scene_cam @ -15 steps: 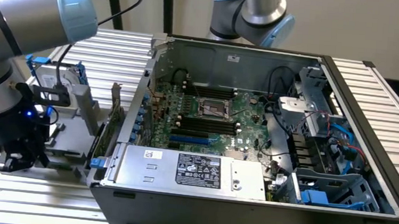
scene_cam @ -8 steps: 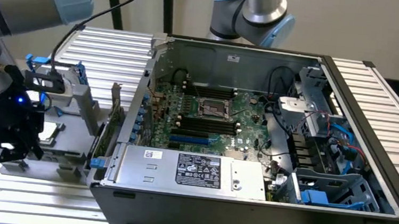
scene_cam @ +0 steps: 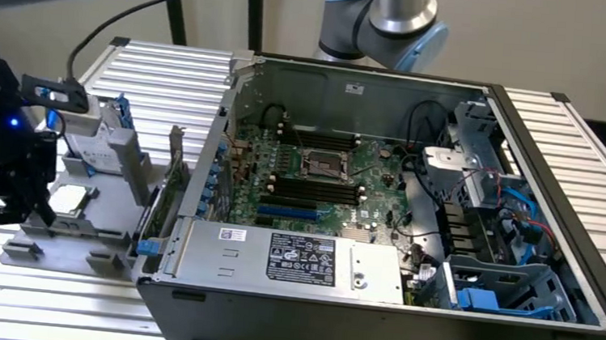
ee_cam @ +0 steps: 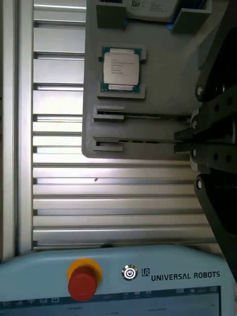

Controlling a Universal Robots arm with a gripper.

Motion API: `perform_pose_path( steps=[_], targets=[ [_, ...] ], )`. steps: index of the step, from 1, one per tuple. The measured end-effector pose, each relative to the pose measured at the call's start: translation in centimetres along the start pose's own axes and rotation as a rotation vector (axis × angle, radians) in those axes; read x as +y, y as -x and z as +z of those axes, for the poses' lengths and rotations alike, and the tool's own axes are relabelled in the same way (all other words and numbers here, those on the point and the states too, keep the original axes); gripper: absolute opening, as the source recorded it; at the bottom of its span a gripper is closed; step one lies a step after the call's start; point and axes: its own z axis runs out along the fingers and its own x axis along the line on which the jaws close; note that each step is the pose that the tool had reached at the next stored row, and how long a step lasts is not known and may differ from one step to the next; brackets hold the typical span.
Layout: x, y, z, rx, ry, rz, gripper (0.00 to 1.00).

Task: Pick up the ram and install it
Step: 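Pick up the ram and move it above insertion slot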

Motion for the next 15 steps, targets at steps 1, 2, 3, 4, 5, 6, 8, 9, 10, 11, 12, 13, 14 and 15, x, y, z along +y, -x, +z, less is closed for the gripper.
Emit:
perform_pose_path(
  steps=[1,2,3,4,5,6,8,9,10,11,12,13,14,15],
  targets=[
    [-0.08,0.0,-0.47,0.0001,0.0002,-0.002,0.14],
    [-0.19,0.0,-0.92,0.0000,0.0000,-0.004,0.14],
    [-0.34,0.0,-1.40,-0.0005,-0.0001,-0.006,0.14],
    [-0.52,0.0,-1.85,-0.0009,0.0000,-0.007,0.14],
    [-0.73,0.0,-2.30,-0.0018,0.0000,-0.009,0.14],
    [-0.94,0.0,-2.75,-0.0028,0.0000,-0.010,0.14],
    [-1.41,0.0,-3.65,-0.0047,0.0000,-0.012,0.14],
    [-1.69,0.0,-4.10,-0.0059,-0.0001,-0.013,0.14],
    [-2.01,0.0,-4.54,-0.0073,0.0000,-0.014,0.14],
    [-2.36,0.0,-4.99,-0.0087,0.0000,-0.015,0.14],
    [-2.76,0.0,-5.43,-0.0103,-0.0002,-0.015,0.14],
    [-3.18,0.0,-5.86,-0.0119,-0.0003,-0.016,0.14],
    [-3.62,0.0,-6.30,-0.0132,-0.0001,-0.016,0.14],
    [-4.07,-0.1,-6.73,-0.0147,0.0000,-0.017,0.14]
  ],
)
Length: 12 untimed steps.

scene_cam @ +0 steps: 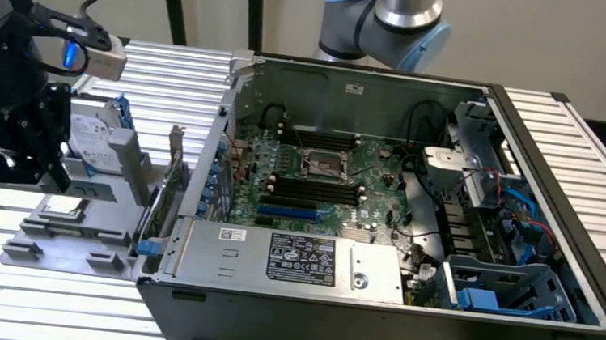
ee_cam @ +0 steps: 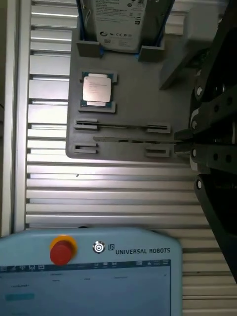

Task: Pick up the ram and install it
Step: 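Pick up the ram and move it above insertion slot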

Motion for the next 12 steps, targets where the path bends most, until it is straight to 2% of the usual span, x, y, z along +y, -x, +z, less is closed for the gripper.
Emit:
perform_pose_path(
  steps=[12],
  targets=[
    [-5.42,0.0,-4.62,-0.0221,0.0042,-0.002,0.14]
  ],
)
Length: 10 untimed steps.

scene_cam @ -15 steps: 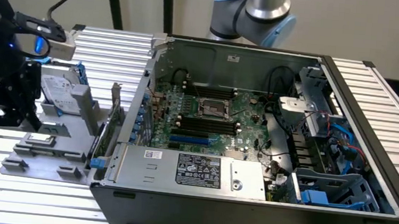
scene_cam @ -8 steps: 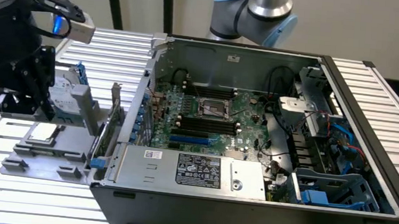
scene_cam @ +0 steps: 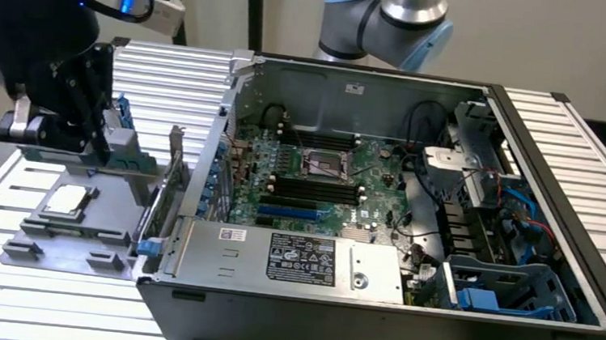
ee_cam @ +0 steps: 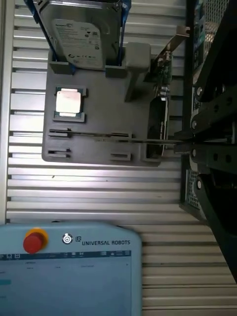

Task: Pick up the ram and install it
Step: 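Pick up the ram and move it above insertion slot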

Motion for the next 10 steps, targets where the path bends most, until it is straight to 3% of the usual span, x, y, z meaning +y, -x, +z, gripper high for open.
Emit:
perform_pose_path(
  steps=[10],
  targets=[
    [-4.50,0.0,-2.26,-0.0288,0.0027,0.000,0.14]
  ],
)
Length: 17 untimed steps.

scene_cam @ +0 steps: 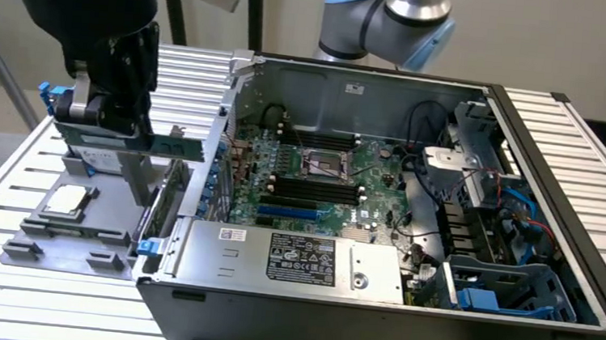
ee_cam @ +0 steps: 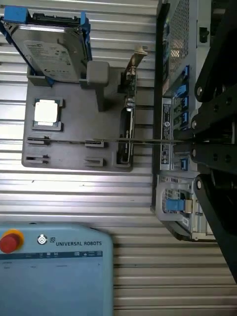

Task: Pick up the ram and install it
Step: 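Pick up the ram and move it above insertion slot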

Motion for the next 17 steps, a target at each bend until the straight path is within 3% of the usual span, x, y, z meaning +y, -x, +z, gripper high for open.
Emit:
perform_pose_path(
  steps=[6,9,17],
  targets=[
    [-2.74,0.0,-0.31,-0.0214,0.0001,0.000,0.14],
    [-4.10,0.0,-0.33,-0.0285,0.0000,-0.001,0.14],
    [-7.72,0.0,-0.39,-0.0317,0.0003,0.000,0.14]
  ],
)
